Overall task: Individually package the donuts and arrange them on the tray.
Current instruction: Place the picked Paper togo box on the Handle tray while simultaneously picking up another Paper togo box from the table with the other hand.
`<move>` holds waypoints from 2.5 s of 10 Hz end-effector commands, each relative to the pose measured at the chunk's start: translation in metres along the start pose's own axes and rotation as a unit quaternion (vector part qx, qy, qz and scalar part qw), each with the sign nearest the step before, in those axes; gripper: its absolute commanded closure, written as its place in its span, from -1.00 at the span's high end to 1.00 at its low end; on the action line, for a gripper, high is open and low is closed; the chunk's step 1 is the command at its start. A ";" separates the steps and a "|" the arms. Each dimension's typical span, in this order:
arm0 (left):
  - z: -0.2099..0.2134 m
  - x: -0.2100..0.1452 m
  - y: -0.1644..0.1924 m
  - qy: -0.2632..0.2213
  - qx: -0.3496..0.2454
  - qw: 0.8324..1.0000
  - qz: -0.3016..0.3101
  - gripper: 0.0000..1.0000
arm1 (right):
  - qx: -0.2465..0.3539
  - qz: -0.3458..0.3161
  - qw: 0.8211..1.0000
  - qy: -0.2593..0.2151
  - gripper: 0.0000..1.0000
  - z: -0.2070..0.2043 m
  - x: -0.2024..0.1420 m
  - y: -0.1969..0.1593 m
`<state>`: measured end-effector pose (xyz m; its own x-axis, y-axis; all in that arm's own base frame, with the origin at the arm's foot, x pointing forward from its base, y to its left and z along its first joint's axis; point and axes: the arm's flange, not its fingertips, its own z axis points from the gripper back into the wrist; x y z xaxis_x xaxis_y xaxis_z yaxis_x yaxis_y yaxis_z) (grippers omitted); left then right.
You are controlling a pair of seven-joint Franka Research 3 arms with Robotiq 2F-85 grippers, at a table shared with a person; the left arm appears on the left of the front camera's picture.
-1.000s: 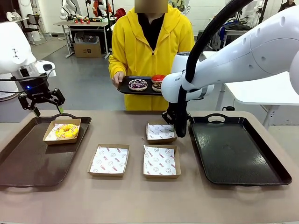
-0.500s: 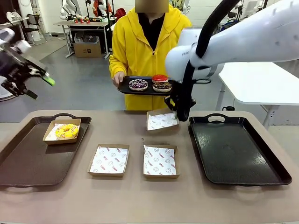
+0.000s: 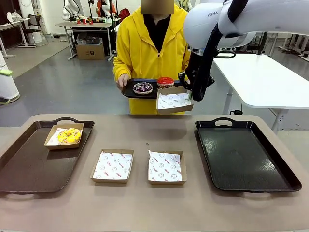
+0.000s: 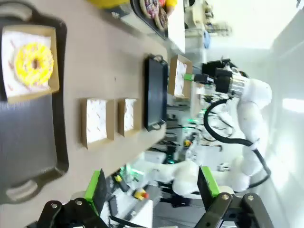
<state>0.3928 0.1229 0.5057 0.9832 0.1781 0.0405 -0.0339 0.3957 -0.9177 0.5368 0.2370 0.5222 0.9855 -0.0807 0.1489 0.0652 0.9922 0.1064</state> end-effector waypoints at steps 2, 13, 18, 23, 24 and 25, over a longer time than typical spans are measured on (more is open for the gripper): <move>-0.001 0.004 0.058 0.032 -0.048 0.997 0.054 1.00 | 0.015 -0.030 0.999 0.014 -1.00 -0.007 0.011 0.000; -0.001 -0.002 0.084 0.035 -0.043 0.995 0.083 1.00 | 0.006 -0.024 1.000 0.016 -1.00 -0.014 0.010 -0.004; -0.001 -0.002 0.084 0.035 -0.043 0.995 0.083 1.00 | 0.006 -0.024 1.000 0.016 -1.00 -0.014 0.010 -0.004; -0.001 -0.002 0.084 0.035 -0.043 0.995 0.083 1.00 | 0.006 -0.024 1.000 0.016 -1.00 -0.014 0.010 -0.004; -0.001 -0.002 0.084 0.035 -0.043 0.995 0.083 1.00 | 0.006 -0.024 1.000 0.016 -1.00 -0.014 0.010 -0.004; -0.001 -0.002 0.084 0.035 -0.043 0.995 0.083 1.00 | 0.006 -0.024 1.000 0.016 -1.00 -0.014 0.010 -0.004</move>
<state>0.3895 0.1542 0.4265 0.9750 0.1709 -0.1419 -0.1882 0.2959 -0.9365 0.5497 0.2354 0.5088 0.9859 -0.1258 0.1102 0.1119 0.9859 0.1244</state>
